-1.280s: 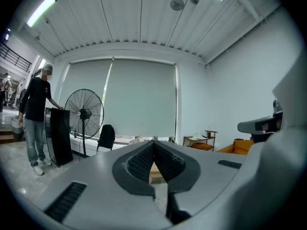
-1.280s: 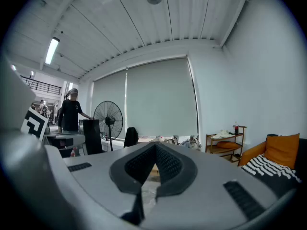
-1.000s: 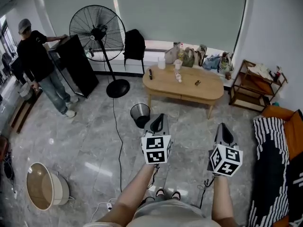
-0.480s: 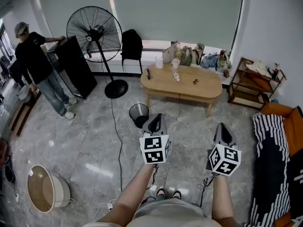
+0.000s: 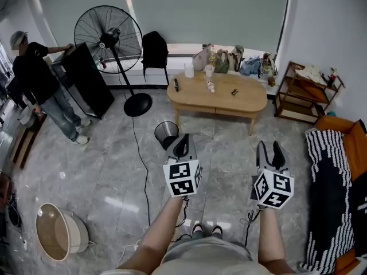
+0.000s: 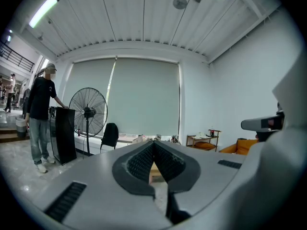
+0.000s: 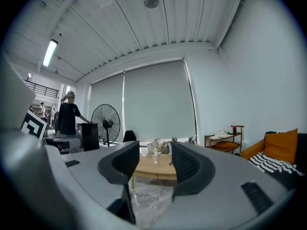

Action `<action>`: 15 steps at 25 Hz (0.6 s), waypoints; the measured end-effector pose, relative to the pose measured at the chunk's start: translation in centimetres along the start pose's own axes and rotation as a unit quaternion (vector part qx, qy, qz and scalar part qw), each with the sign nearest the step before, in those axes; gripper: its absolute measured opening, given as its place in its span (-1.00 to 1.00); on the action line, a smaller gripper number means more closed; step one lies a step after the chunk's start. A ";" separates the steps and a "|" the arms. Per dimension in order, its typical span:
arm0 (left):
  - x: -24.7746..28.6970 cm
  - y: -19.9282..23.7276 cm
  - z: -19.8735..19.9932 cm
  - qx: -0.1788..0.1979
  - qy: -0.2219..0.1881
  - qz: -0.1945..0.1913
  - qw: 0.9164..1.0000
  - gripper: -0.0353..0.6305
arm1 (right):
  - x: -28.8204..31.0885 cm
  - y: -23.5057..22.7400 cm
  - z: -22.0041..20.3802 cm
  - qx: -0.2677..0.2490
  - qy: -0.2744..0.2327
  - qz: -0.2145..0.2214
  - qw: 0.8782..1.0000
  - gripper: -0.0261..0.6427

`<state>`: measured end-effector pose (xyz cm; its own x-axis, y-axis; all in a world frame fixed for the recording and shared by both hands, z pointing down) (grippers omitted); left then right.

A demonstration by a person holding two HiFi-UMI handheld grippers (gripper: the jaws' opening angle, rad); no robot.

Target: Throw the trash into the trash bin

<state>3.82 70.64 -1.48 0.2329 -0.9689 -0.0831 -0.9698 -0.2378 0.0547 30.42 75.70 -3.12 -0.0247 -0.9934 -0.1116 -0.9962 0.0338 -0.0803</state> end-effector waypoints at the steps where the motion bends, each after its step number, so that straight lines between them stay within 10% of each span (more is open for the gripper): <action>1: 0.0 0.3 -0.1 0.000 0.001 0.001 1.000 -0.85 | 0.1 0.1 -0.1 0.001 0.000 -0.003 1.000 -0.26; 15: 6.0 4.5 -3.3 -0.008 0.025 0.004 1.000 -0.85 | 4.9 0.1 -3.6 0.000 0.027 -0.036 0.999 -0.26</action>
<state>1.06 63.49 1.58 0.2298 -0.9727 -0.0333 -0.9701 -0.2316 0.0719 29.94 70.43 -0.12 0.0422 -0.9977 -0.0521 -0.9955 -0.0376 -0.0869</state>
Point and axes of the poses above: the fingertips, and each gripper's own axes: x forward along the fingers, y to its left, z out of its top, the point moved 1 cm from there along -x, backward along the fingers, and after that the axes turned 12 degrees about -y, right-handed, at the moved point
